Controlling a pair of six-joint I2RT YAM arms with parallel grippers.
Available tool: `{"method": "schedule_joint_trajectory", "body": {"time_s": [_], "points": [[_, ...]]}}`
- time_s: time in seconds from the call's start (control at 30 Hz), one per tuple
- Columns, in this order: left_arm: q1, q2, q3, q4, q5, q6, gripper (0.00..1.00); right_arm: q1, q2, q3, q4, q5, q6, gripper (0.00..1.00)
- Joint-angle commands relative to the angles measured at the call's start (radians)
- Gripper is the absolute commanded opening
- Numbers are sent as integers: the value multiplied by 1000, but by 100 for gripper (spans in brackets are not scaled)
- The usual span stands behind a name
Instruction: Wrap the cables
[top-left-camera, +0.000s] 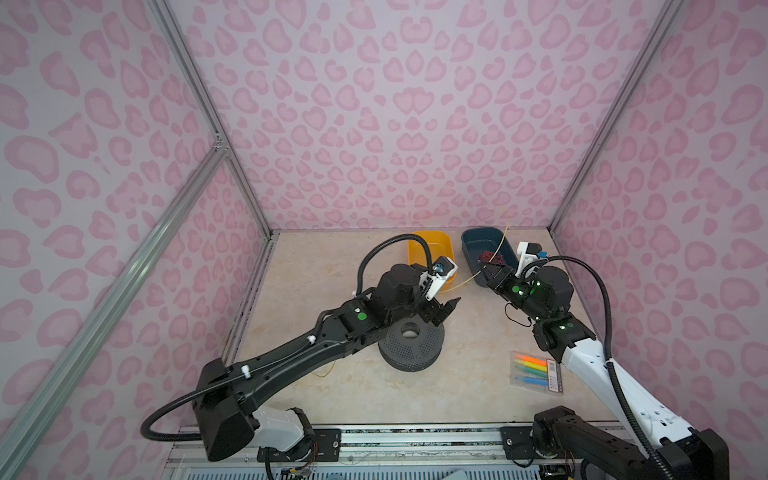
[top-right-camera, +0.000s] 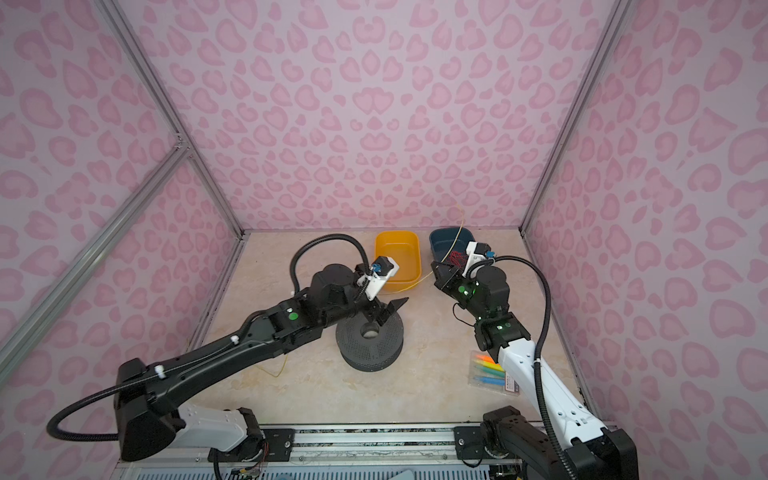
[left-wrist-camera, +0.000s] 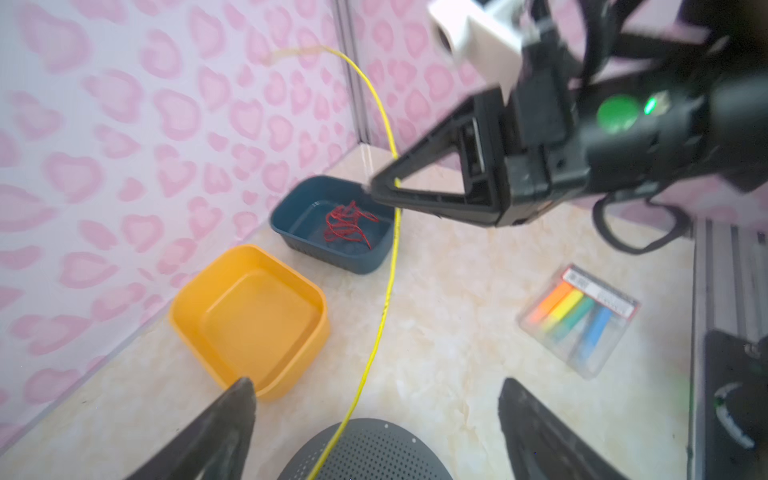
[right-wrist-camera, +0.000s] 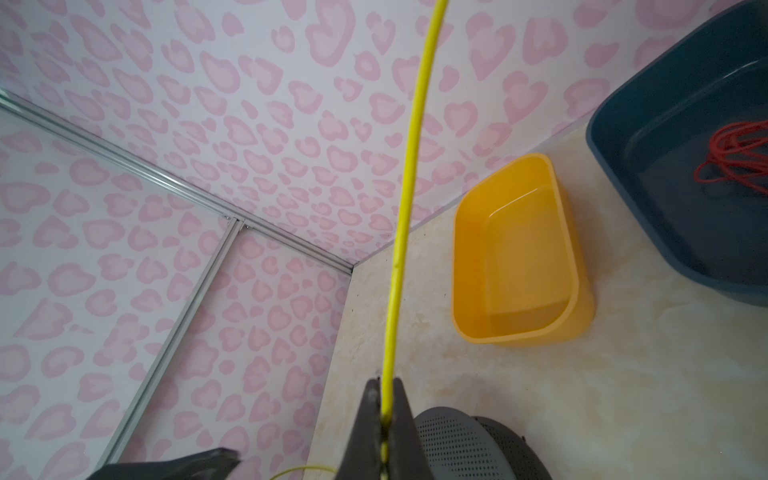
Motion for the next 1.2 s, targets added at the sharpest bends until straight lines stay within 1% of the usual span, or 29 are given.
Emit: {"method": "schedule_joint_trajectory", "body": {"time_s": [0.0,0.03,0.07,0.1,0.17,0.27,0.33,0.37,0.47,0.53,0.67,0.73,0.83,0.87,0.97,1.07,1.1,1.17], "points": [[11,-123,-18,-187,-280,-98,97,-10,4,22,-24,-24,-34,0],[24,-164,-33,-251,-357,-146,97,-10,5,28,-33,-29,-39,0],[46,-203,-54,-322,-409,-203,97,-11,8,30,-36,-29,-44,0],[72,-240,-73,-384,-423,-262,97,-11,7,31,-38,-27,-47,0],[117,-313,-121,-522,-412,-387,97,-13,4,30,-44,-22,-59,0],[128,-374,-183,-700,-438,-527,98,-17,6,32,-45,-24,-64,0],[129,-401,-219,-779,-454,-598,97,-20,10,34,-47,-25,-65,0],[129,-420,-236,-800,-442,-625,96,-20,13,38,-47,-27,-66,0],[128,-486,-297,-781,-334,-639,92,-23,21,46,-54,-31,-70,0],[129,-497,-331,-780,-308,-651,88,-24,25,54,-56,-34,-70,0],[128,-474,-344,-782,-249,-647,67,-27,28,64,-62,-35,-72,0],[128,-486,-351,-758,-213,-624,53,-29,27,64,-66,-35,-74,0],[129,-487,-359,-757,-236,-626,30,-43,24,67,-69,-38,-77,0],[129,-484,-365,-747,-235,-617,24,-49,22,67,-69,-38,-77,0],[128,-456,-357,-716,-250,-573,13,-75,33,72,-61,-54,-70,0],[128,-389,-315,-675,-276,-505,6,-94,64,97,-53,-80,-59,0],[128,-362,-292,-669,-293,-486,4,-96,76,103,-51,-81,-55,0],[128,-284,-229,-666,-303,-435,4,-107,93,115,-40,-96,-44,0]]}}
